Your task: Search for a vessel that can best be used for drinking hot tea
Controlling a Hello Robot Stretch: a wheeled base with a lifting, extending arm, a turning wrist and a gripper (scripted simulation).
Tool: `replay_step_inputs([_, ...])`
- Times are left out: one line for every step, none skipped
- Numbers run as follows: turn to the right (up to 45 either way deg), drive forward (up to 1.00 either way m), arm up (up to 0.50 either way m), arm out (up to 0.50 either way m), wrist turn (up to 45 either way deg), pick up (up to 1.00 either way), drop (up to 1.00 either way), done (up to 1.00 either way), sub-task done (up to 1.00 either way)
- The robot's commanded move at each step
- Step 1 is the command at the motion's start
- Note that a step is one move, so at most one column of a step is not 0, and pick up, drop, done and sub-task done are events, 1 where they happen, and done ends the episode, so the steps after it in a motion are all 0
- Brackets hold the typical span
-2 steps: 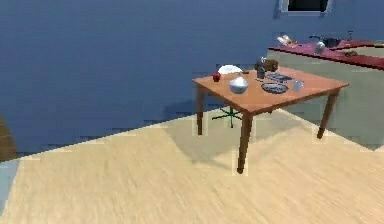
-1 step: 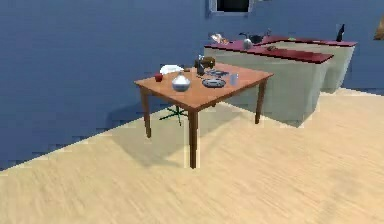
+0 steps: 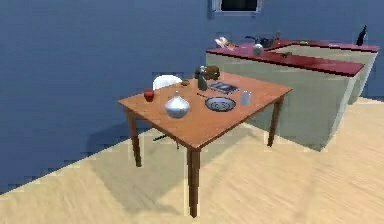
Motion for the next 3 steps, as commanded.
replay_step_inputs([36.0, 0.0, 0.0, 0.0, 0.0, 0.0, 0.0, 0.0, 0.0])
replay_step_inputs([0.0, 0.95, 0.0, 0.0, 0.0, 0.0, 0.0, 0.0, 0.0])
replay_step_inputs([-42.0, 0.0, 0.0, 0.0, 0.0, 0.0, 0.0, 0.0, 0.0])
